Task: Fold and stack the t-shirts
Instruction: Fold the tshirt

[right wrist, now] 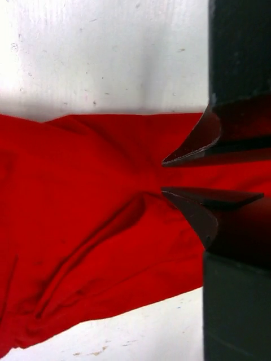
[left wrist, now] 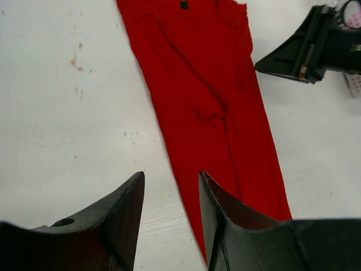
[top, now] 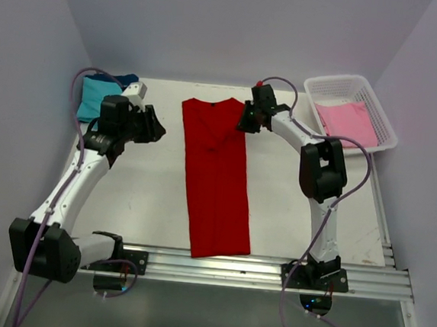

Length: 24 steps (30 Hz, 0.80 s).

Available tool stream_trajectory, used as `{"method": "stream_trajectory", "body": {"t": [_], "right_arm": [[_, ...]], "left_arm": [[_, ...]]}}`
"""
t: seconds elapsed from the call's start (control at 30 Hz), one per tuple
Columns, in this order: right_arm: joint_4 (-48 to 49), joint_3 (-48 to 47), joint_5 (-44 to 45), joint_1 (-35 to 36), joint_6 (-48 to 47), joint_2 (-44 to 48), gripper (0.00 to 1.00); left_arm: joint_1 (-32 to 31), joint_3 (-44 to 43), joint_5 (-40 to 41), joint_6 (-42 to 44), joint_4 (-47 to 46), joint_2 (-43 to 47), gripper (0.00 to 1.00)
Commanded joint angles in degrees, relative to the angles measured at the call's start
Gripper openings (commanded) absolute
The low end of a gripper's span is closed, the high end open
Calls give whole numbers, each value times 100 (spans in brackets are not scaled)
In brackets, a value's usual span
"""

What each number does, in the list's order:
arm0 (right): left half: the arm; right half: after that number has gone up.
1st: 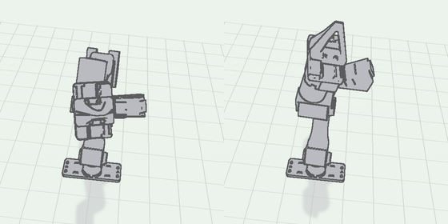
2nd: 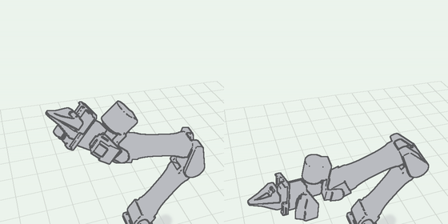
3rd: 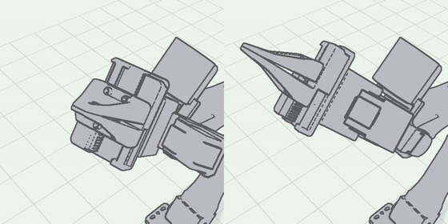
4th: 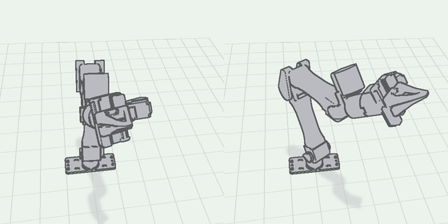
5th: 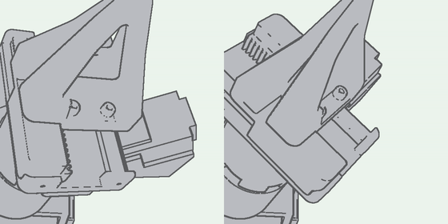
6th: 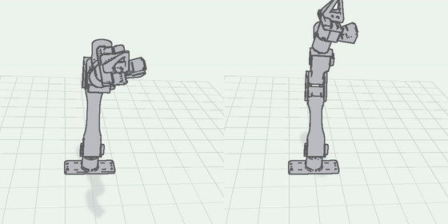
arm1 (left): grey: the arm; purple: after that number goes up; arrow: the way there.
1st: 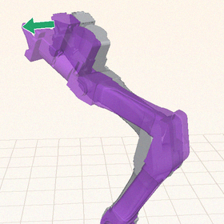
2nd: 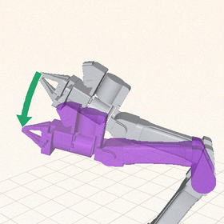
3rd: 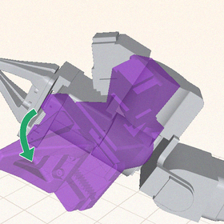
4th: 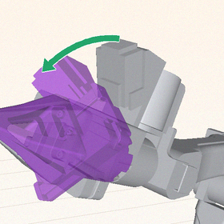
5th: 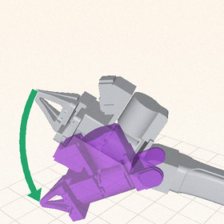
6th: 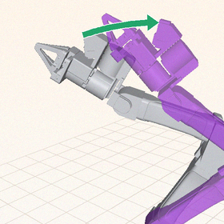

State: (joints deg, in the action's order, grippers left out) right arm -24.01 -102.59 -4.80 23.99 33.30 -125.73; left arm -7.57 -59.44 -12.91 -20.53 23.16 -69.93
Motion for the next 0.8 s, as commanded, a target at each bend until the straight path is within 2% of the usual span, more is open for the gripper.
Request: {"method": "stream_trajectory", "body": {"t": [0.0, 0.07, 0.17, 0.2, 0.23, 0.5, 0.53, 0.6, 0.7, 0.77], "right_arm": [[545, -122, -1117, -78, 633, -144, 25], [915, -78, -1356, -114, 941, -275, 23], [1380, 28, -1831, -175, 1319, -390, 12], [1495, 115, -1954, -193, 1389, -434, 3], [1644, 142, -2016, -201, 1442, -461, 0], [1751, 239, -2034, -237, 1592, -602, 0], [1733, 248, -2017, -254, 1583, -610, 9], [1689, 239, -1955, -254, 1566, -619, 33], [1663, 274, -1876, -298, 1522, -628, 47], [1680, 309, -1832, -316, 1513, -628, 51]], "left_arm": [[-7, 152, 288, 181, 154, 568, 46], [-7, 265, 315, 190, 207, 682, 45], [-7, 363, 367, 208, 277, 692, 44], [-7, 389, 368, 225, 286, 691, 43], [-7, 415, 359, 234, 277, 683, 43], [-7, 565, 315, 252, 260, 603, 40], [-7, 574, 315, 243, 259, 603, 39], [-7, 574, 298, 252, 251, 595, 39], [-7, 609, 280, 252, 259, 595, 38], [-7, 644, 271, 260, 251, 595, 38]]}}
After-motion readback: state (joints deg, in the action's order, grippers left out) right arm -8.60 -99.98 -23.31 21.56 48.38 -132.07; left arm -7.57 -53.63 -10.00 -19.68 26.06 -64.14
